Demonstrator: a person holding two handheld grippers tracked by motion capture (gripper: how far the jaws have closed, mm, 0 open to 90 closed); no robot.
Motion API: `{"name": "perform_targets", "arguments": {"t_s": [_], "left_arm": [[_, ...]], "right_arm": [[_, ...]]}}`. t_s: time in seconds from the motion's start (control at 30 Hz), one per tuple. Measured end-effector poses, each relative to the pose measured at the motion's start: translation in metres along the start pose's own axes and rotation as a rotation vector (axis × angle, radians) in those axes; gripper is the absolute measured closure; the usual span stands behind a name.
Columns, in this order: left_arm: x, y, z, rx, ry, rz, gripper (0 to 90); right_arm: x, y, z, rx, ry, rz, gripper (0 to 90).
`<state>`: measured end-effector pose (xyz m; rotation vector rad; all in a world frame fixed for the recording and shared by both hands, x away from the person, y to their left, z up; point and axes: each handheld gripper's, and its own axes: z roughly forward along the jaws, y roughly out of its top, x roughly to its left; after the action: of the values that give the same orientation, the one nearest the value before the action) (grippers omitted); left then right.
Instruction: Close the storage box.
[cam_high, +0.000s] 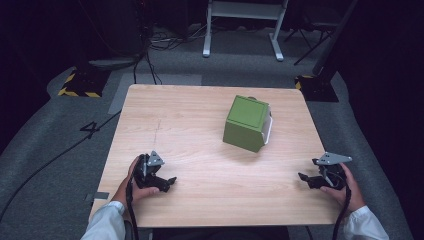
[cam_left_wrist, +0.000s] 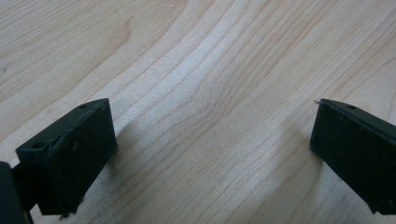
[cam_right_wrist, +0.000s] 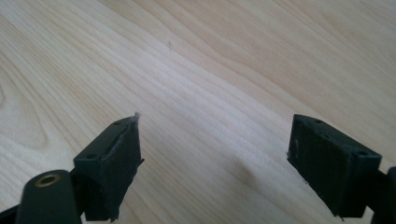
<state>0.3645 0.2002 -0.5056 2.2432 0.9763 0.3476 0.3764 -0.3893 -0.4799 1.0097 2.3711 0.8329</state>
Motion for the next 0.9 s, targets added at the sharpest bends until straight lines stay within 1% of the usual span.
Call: {"name": "perform_targets", "arguments": {"t_s": [0.03, 0.1, 0.17, 0.23, 0.27, 0.3, 0.47, 0.5, 0.6, 0.9], "left_arm": [[0.0, 0.0, 0.0, -0.001, 0.001, 0.0, 0.5], [0.0, 0.0, 0.0, 0.0, 0.001, 0.002, 0.5], [0.0, 0.0, 0.0, 0.0, 0.002, 0.002, 0.5], [0.0, 0.0, 0.0, 0.0, 0.002, 0.002, 0.5], [0.0, 0.0, 0.0, 0.0, 0.002, 0.002, 0.5], [0.0, 0.0, 0.0, 0.0, 0.003, 0.002, 0.5], [0.0, 0.0, 0.0, 0.0, 0.002, 0.002, 0.5], [0.0, 0.0, 0.0, 0.0, 0.002, 0.002, 0.5], [0.0, 0.0, 0.0, 0.0, 0.002, 0.002, 0.5], [0.0, 0.0, 0.0, 0.0, 0.002, 0.002, 0.5]], "right_arm": [[0.0, 0.0, 0.0, 0.0, 0.0, 0.0, 17.3], [-0.002, -0.007, 0.0, 0.003, -0.005, 0.021, 17.3], [-0.004, -0.012, 0.0, 0.005, -0.009, 0.032, 17.3], [-0.005, -0.018, -0.001, -0.005, -0.009, 0.06, 17.4], [-0.007, -0.023, 0.0, -0.008, -0.002, 0.081, 16.8], [-0.007, -0.023, 0.0, -0.008, -0.002, 0.081, 16.8], [-0.013, -0.037, -0.001, -0.06, 0.03, 0.173, 15.7], [-0.013, -0.039, -0.001, -0.068, 0.02, 0.18, 15.6], [-0.012, -0.039, -0.001, -0.076, 0.014, 0.187, 15.5], [-0.011, -0.039, -0.001, -0.076, 0.008, 0.192, 15.4]]}}
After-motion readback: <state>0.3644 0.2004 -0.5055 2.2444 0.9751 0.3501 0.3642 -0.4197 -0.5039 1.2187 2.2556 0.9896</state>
